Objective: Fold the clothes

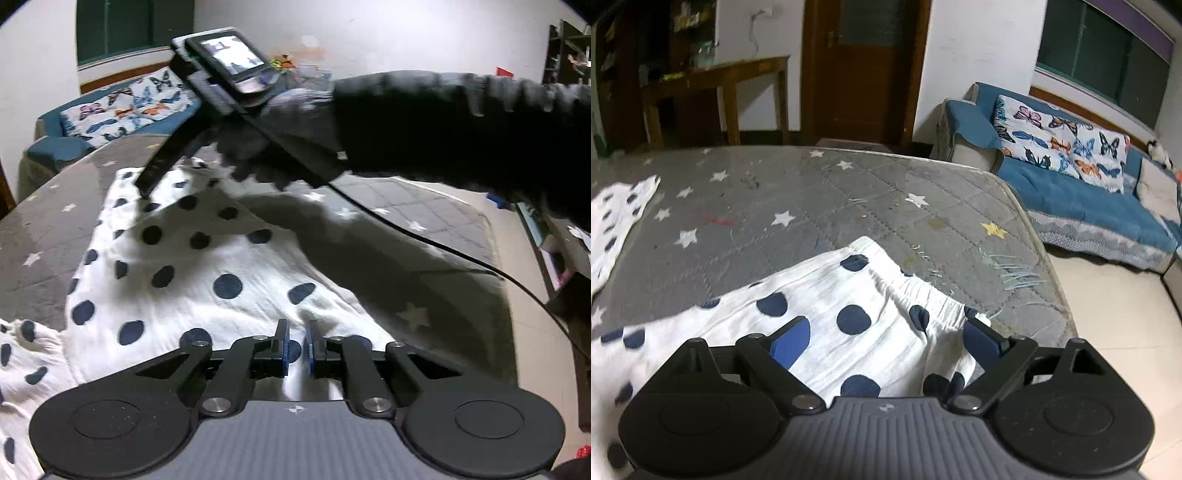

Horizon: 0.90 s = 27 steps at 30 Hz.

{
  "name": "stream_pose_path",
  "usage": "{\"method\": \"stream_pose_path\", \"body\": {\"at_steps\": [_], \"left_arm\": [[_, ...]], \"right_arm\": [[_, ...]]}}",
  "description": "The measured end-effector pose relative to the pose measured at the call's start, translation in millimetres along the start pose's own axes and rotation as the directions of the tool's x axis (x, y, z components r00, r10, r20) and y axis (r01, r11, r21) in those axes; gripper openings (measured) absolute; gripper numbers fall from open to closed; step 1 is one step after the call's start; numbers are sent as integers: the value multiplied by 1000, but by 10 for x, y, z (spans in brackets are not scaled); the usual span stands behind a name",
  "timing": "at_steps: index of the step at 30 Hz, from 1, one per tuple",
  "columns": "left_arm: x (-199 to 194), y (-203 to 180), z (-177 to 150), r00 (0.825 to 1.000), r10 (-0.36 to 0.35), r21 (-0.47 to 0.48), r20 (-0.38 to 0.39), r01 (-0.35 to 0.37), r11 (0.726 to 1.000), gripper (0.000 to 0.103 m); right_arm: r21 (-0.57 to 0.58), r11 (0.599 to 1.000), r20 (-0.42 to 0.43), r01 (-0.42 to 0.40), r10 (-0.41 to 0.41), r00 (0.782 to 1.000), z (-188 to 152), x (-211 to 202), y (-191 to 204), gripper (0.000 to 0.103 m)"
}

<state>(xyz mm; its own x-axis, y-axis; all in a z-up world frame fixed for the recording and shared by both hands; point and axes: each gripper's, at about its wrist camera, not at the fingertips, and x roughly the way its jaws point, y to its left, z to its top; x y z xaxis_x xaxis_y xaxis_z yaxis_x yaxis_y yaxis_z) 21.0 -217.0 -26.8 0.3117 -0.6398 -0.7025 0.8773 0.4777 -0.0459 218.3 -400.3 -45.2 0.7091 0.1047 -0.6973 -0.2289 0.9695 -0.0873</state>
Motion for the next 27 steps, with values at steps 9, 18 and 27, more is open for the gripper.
{"method": "stream_pose_path", "body": {"at_steps": [9, 18, 27], "left_arm": [[-181, -60, -54, 1000, -11, -30, 19, 11, 999, 20], [-769, 482, -350, 964, 261, -290, 45, -237, 927, 21], [-1081, 913, -844, 868, 487, -447, -93, -474, 759, 21]], "right_arm": [[50, 999, 42, 4, -6, 999, -24, -128, -54, 91], [12, 991, 70, -135, 133, 989, -317, -753, 308, 92], [-33, 978, 56, -208, 209, 976, -727, -1170, 819, 92]]}}
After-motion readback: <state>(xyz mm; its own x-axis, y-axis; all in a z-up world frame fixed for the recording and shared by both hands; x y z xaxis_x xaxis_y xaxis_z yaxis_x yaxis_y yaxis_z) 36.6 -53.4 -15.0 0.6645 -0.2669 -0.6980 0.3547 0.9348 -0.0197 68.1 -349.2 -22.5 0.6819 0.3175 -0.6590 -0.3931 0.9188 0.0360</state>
